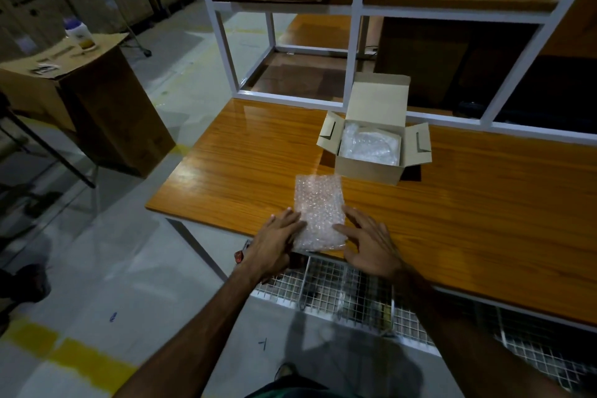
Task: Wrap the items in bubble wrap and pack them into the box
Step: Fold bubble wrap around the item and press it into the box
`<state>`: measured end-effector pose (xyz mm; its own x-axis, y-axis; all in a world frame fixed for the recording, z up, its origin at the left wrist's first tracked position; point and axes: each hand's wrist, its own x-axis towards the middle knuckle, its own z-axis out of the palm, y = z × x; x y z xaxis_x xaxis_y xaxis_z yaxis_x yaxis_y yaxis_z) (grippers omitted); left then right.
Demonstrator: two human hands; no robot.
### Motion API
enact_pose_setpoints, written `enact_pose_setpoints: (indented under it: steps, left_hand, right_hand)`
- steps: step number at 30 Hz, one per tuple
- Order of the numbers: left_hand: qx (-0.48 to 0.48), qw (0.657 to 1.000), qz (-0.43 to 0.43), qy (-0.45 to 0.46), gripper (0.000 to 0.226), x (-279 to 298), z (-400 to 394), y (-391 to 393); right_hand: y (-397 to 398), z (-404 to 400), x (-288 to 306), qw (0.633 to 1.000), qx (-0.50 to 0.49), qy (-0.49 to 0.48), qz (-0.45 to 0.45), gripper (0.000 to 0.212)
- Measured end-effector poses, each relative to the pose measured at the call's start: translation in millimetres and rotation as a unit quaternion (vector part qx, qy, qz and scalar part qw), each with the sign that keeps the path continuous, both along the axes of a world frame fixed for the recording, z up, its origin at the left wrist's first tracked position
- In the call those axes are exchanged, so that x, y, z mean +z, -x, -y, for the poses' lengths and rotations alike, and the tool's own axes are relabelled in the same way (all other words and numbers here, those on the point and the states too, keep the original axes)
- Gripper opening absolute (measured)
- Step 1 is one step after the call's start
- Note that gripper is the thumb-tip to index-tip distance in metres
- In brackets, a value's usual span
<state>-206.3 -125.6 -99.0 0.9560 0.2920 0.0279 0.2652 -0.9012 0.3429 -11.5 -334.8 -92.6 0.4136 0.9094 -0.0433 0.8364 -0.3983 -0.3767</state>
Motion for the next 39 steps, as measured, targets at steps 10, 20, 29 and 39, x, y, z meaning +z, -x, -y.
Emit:
enact_pose_setpoints:
  steps: [10, 20, 29, 39]
  left_hand:
    - [-0.001, 0.984, 0.146, 0.100, 0.034, 3.6, 10.0, -1.4]
    - [0.159, 0.919, 0.157, 0.324, 0.040, 13.3, -0.9, -26.6]
    - [0.228, 0.895, 0.150, 0.353, 0.026, 14.5, -10.4, -50.9]
    - [0.280, 0.917, 0.125, 0.253, 0.011, 14.0, -12.8, -70.3]
  right_hand:
    - [0.8, 13.9, 0.4, 1.000, 0.026, -0.009, -0.015, 0.068]
    - [3.3, -21.8, 6.9, 0.970, -0.158, -0.081, -0.168, 0.026]
    - [3.8, -49.9, 13.3, 0.944, -0.256, -0.103, -0.179, 0.014]
    - [4.9, -62.6, 15.2, 0.939, -0.307, -0.095, -0.121, 0.017]
